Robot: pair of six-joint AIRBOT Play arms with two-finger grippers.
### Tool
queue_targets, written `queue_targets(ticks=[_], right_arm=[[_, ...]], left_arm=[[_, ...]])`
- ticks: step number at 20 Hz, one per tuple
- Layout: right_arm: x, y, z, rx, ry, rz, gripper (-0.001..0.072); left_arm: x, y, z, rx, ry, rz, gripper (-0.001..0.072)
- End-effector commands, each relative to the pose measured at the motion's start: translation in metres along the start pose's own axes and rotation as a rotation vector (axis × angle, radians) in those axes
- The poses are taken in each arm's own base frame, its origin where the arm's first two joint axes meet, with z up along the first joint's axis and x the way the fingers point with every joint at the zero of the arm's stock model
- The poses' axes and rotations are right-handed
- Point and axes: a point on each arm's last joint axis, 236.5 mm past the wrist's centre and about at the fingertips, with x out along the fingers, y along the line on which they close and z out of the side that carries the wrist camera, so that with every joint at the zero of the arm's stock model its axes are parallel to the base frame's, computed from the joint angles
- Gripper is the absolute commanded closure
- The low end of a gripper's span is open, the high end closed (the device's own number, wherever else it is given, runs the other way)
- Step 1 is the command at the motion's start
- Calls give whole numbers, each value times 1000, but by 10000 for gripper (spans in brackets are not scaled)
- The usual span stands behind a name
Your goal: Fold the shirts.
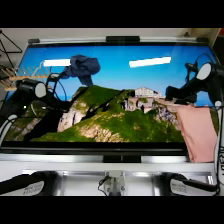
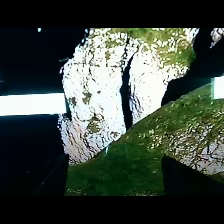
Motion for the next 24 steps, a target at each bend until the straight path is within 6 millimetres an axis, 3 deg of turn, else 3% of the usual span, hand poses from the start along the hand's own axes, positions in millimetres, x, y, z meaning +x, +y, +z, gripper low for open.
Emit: queue_targets(ticks=[1,16,19,24], right_arm=[[0,0,0,-1,0,0,157],[0,0,0,-1,0,0,158],[0,1,0,0,-1,1,158],[0,1,2,0,-6,3,157]], left_arm=[[0,0,0,0,0,0,30],[0,0,0,0,0,0,30],[0,-10,0,-15,0,-42,31],[-4,-46,56,-94,-219,-206,30]])
